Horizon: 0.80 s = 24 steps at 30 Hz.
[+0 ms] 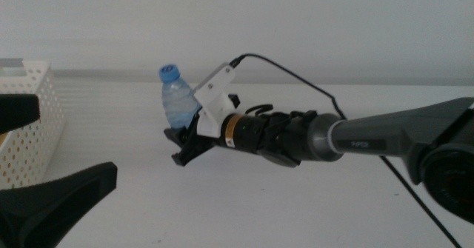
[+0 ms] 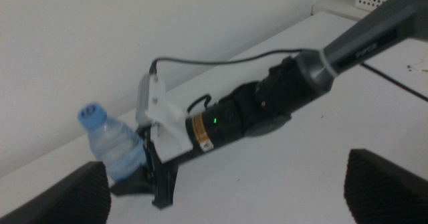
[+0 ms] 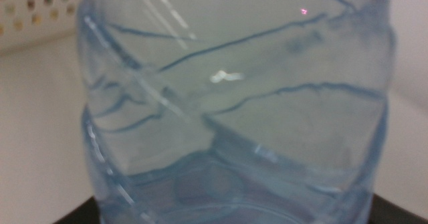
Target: Use arms to grab the bottles and put them into the dustbin to the left of the table.
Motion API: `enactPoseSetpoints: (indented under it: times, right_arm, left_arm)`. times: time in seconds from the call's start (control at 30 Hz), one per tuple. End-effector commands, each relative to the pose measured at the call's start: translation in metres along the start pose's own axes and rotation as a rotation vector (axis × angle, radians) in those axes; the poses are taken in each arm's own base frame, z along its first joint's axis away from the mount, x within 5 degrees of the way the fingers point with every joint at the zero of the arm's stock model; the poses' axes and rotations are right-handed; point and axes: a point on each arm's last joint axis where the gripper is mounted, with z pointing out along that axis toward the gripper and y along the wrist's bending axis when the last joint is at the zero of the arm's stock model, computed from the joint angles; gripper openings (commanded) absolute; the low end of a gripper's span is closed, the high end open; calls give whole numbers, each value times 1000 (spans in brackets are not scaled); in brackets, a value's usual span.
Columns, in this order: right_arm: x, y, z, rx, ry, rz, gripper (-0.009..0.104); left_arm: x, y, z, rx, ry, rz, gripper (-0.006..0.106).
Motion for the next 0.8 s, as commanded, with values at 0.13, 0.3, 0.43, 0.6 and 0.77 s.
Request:
enactPoseSetpoints:
  times: [0.13,0.3,0.43,0.6,0.77]
  right_arm:
    - [7,3,9,-10,0,7,-2]
    - [7,3,9,-7,7,2,4]
    - [10,3,9,3,37,14,29]
    - [18,0,8,37,119,67,61]
    - [9,0,-5,56,136,163,68]
  left_arm:
    - [-1,0,-1,2,-19,-7,94]
    - [-1,0,-1,2,-19,-7,94]
    - [-1,0,-1,2,-19,-7,94]
    - [-1,0,-1,2,-19,-7,94]
    - [-1,0,-1,2,-19,-7,94]
